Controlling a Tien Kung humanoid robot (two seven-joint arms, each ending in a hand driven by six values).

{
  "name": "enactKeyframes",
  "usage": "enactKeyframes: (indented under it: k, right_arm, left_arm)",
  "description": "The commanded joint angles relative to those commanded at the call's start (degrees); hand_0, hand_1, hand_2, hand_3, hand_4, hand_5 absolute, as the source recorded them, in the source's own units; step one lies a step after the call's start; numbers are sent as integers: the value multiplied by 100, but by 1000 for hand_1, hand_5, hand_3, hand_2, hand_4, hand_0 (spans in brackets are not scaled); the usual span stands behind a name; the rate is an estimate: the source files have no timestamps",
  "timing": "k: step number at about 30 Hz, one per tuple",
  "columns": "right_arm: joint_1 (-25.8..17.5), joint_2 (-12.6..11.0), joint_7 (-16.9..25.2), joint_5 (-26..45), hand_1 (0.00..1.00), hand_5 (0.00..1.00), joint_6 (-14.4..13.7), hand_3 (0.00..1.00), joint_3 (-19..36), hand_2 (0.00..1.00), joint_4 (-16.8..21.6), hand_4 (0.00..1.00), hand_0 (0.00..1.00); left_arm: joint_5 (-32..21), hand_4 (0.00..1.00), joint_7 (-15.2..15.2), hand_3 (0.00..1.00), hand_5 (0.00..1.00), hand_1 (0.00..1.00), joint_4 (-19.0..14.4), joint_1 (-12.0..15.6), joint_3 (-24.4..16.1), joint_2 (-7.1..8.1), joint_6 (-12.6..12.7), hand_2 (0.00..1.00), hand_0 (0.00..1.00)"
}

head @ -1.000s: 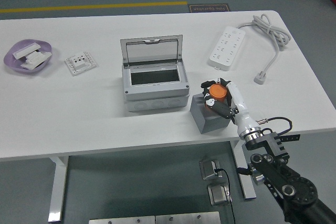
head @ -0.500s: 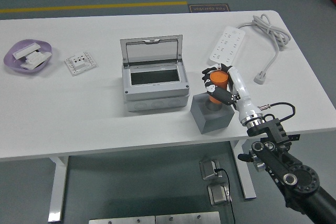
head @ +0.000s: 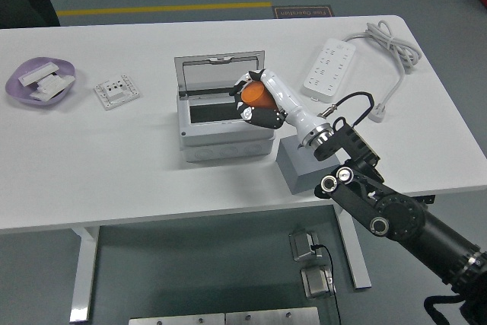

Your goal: Pick up the cylinder from the cube,place it in the box,flap close box

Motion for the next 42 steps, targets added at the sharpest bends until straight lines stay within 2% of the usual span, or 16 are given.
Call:
enactKeyframes:
  k: [3, 4, 9, 10, 15, 24, 33, 34, 39, 40, 42]
  right_arm:
    - [386, 132, -38, -270, 232, 2, 33, 325, -203, 383, -371, 2, 198]
    - [500, 172, -39, -314, 205, 2, 37, 322, -260, 379, -483, 2, 87]
    - [1107, 421, -7, -405, 205, 2, 30, 322, -563, 379, -1120, 2, 87]
    - [1200, 460, 7, -399, 187, 2, 22, 319, -614, 378, -1230, 2, 52]
    - [1533, 460, 56, -361, 187, 2, -4, 319, -936, 378, -1780, 2, 52]
    - [1702, 460, 158, -234, 210, 2, 27, 329, -1325, 400, -2109, 2, 53]
    - [1733, 460, 293, -28, 230, 2, 124, 347, -1440, 422, -2202, 2, 60]
    - [1734, 460, 292, -36, 331, 2, 142, 512, -1444, 512, -2207, 2, 191]
    - [1729, 460, 283, -102, 331, 2, 210, 512, -1462, 512, -2252, 2, 191]
    - [1727, 460, 286, -109, 529, 69, 217, 727, -1462, 649, -2261, 132, 437]
    - [1724, 460, 289, -123, 529, 69, 227, 727, -1454, 649, -2278, 132, 437]
  left_arm:
    - [20, 664, 7, 624, 259, 639, 0, -9, -4, 26, 0, 608, 631]
    - [28, 664, 9, 624, 259, 640, 0, -12, -7, 35, -1, 609, 631]
    - [51, 664, 22, 624, 259, 640, 0, -46, 0, 82, -4, 609, 631]
    - [51, 664, 23, 624, 259, 640, 0, -53, 5, 88, -5, 608, 630]
    - [50, 664, 37, 624, 259, 640, 0, -93, 29, 113, -9, 608, 630]
    - [84, 665, 44, 624, 259, 640, 0, -138, 22, 154, -11, 609, 630]
    - [80, 666, 40, 624, 259, 640, 0, -162, 48, 161, -16, 609, 629]
    - [78, 666, 38, 624, 260, 640, 0, -167, 53, 162, -16, 609, 630]
    - [71, 666, 33, 624, 260, 640, 0, -187, 69, 165, -19, 609, 630]
    - [73, 666, 34, 624, 259, 640, 0, -188, 70, 164, -20, 609, 630]
    - [79, 666, 34, 624, 259, 640, 0, -192, 69, 161, -20, 609, 630]
